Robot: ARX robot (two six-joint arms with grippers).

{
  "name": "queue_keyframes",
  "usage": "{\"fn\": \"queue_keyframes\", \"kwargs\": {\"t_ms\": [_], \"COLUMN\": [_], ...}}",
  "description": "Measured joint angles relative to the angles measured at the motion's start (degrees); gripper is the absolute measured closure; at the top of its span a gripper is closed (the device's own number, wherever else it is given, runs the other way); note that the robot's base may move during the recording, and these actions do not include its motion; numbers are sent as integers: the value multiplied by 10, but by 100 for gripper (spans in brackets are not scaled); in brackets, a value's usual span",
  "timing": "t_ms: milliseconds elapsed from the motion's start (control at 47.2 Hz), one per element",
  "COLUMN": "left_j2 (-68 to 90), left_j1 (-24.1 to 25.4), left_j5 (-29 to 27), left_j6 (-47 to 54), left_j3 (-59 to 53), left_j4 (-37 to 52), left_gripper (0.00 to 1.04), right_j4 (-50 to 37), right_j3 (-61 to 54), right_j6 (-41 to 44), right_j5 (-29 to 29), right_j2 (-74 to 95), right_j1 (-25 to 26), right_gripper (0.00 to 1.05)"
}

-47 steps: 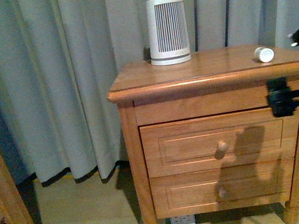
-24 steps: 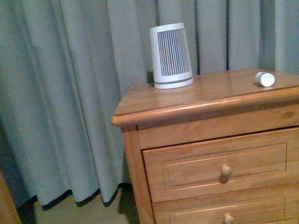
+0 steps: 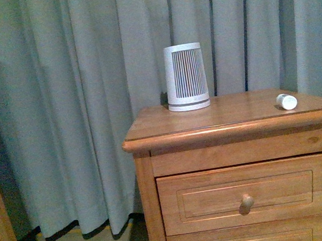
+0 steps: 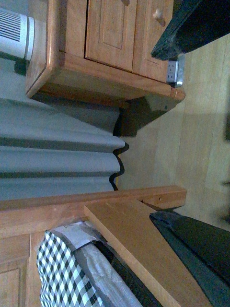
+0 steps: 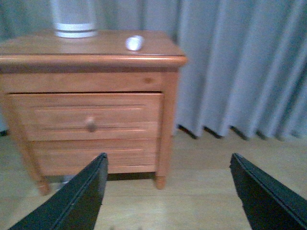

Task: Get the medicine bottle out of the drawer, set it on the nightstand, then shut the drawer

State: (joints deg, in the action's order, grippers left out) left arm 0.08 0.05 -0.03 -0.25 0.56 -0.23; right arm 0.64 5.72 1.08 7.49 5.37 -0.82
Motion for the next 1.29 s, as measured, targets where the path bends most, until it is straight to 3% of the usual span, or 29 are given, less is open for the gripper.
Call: {"fn": "queue_keyframes", "kwargs": {"t_ms": [42,106,445,847,996,1292], "left_j2": [0,0,0,0,0,0], "left_j1": [0,0,0,0,0,0], "left_j5": [0,0,0,0,0,0], "left_j6": [0,0,0,0,0,0], "left_j3": [0,0,0,0,0,0], "left_j4": [0,0,0,0,0,0], "left_gripper": [7,7,7,7,7,7], "right_j4": [0,0,-2,-5,-5,-5], "right_j3": [-2,-7,-29,-50,-50,-50], "right_j6": [-1,-2,-2,-4,-4,-4], "right_j5": [-49,-73,-73,-74,-74,-74], "right_j2": [-4,-9,-25,-49,-49,-49], "right_j1": [3,4,6,6,6,6], "right_gripper": [37,47,103,102,69,18]}}
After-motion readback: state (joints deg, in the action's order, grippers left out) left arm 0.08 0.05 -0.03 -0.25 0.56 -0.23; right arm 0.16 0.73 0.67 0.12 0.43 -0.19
